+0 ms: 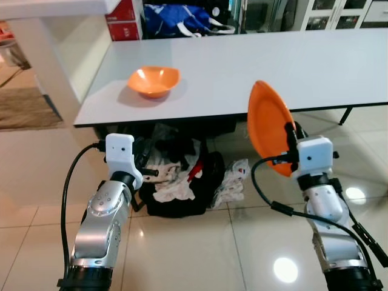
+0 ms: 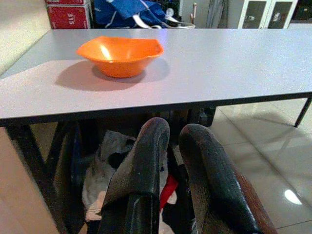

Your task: Setting the table

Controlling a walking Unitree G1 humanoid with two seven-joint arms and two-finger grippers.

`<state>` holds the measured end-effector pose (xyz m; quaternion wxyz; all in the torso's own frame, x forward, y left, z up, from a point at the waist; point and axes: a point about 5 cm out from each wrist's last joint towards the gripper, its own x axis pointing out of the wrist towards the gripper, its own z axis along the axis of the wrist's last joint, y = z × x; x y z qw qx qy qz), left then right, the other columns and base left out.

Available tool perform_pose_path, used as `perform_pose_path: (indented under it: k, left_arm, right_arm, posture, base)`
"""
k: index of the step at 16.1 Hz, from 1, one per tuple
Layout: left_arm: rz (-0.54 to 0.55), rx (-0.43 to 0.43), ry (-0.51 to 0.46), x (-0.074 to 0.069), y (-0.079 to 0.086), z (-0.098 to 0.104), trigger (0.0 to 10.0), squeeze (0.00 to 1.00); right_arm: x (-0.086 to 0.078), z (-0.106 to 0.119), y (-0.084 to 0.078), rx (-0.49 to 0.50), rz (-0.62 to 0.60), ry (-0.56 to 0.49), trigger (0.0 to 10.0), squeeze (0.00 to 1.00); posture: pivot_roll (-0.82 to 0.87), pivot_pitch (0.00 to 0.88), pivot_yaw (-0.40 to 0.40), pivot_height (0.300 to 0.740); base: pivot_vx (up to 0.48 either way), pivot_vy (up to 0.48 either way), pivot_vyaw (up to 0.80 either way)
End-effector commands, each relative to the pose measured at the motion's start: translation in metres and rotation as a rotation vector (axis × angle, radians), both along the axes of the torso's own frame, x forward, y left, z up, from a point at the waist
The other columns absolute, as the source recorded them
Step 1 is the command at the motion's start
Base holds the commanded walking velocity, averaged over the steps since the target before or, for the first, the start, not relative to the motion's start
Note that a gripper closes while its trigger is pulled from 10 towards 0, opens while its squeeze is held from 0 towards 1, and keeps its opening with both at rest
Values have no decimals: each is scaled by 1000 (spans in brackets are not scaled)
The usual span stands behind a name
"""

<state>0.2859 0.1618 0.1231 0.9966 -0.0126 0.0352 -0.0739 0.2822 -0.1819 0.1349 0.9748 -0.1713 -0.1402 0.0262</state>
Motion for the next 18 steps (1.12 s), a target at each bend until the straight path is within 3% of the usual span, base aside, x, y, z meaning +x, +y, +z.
perform_pose_path:
  k: [1,5,18]
  left_arm:
    - [-16,18,-28,2,-2,6,10000,0]
    - [-45,42,-38,5,-7,10,10000,0]
    - [-45,42,-38,5,-7,10,10000,0]
  right_arm:
    - [3,15,6,1,23,-68,0,0]
    - [8,24,6,-5,25,-103,0,0]
    - [8,24,6,-5,25,-103,0,0]
  posture:
    - [-90,0,36,740]
    - [-92,0,37,740]
    - [-92,0,37,740]
  base:
    - [439,0,0]
    - [442,0,0]
    - [442,0,0]
